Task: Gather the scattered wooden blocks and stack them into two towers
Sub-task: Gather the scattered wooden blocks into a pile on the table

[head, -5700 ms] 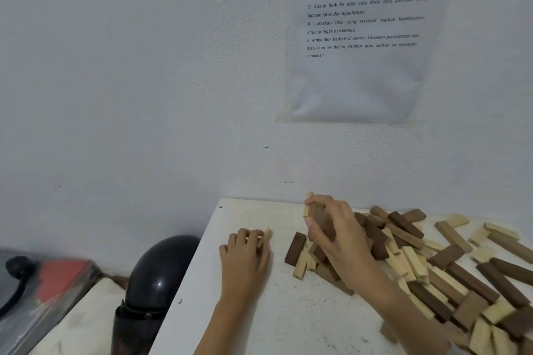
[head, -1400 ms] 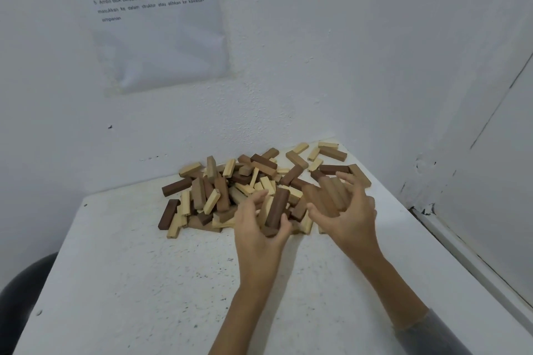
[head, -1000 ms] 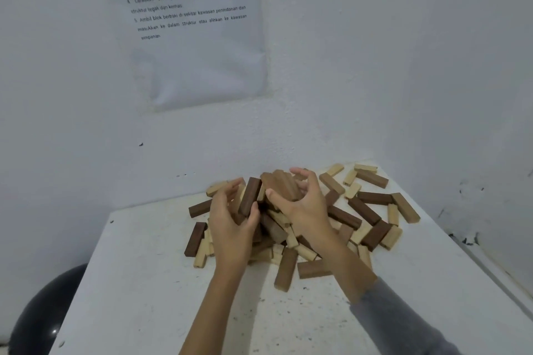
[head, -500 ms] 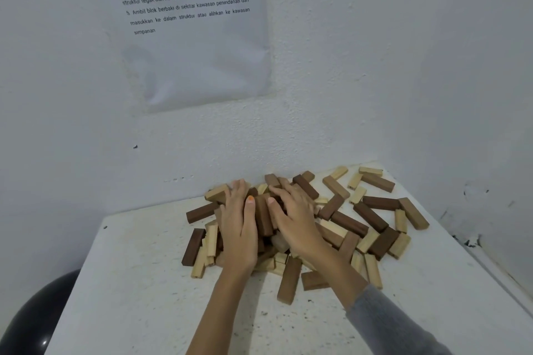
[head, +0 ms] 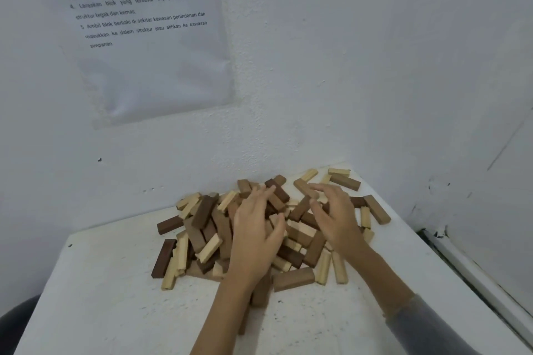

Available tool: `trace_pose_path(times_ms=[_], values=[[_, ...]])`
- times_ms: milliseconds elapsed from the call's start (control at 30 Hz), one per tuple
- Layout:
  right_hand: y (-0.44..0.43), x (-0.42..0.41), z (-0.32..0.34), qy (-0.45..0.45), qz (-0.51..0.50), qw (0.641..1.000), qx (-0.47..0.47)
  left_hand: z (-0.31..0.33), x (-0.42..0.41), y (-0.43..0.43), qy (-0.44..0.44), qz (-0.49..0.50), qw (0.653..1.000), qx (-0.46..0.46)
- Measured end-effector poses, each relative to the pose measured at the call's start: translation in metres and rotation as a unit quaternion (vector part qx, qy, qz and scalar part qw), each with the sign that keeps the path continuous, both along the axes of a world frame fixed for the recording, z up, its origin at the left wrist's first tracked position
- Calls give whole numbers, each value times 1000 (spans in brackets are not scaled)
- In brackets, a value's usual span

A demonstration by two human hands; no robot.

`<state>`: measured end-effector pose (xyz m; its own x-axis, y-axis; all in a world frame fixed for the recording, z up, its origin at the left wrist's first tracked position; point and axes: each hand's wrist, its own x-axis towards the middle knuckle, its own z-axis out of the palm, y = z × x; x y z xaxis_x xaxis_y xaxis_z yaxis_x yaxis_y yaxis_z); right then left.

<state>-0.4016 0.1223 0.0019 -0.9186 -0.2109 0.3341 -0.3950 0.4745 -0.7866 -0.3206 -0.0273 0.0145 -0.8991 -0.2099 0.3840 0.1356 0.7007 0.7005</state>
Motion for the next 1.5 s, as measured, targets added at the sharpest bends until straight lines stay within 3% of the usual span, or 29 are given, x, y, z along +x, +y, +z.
trace_pose_path(times_ms=[67, 167, 300, 433, 533, 867, 1200, 1400, 1500], values=[[25, -8, -3, -18, -59, 998, 22, -2, -9, 11, -32, -37, 998, -47], [55, -21, -2, -97, -125, 975, 154, -4, -26, 24, -79, -56, 987, -129], [71, -33, -2, -155, -80, 938, 298, -5, -49, 29, -149, -85, 965, -200], [71, -41, -13, -119, -50, 902, 411, -7, -65, 31, -225, -113, 931, -263], [74, -41, -21, -40, -81, 898, 431, -10, -70, 32, -217, -113, 930, -276], [92, -21, -46, 48, -106, 966, 229, -12, -75, 45, -196, -132, 945, -225], [98, -5, -51, 94, -146, 981, 81, 1, -77, 56, -213, -177, 926, -255], [101, -1, -45, 29, -132, 990, -35, -3, -78, 67, -178, -170, 935, -254], [101, 2, -36, 6, -136, 985, -105, -6, -70, 67, -128, -154, 965, -168]])
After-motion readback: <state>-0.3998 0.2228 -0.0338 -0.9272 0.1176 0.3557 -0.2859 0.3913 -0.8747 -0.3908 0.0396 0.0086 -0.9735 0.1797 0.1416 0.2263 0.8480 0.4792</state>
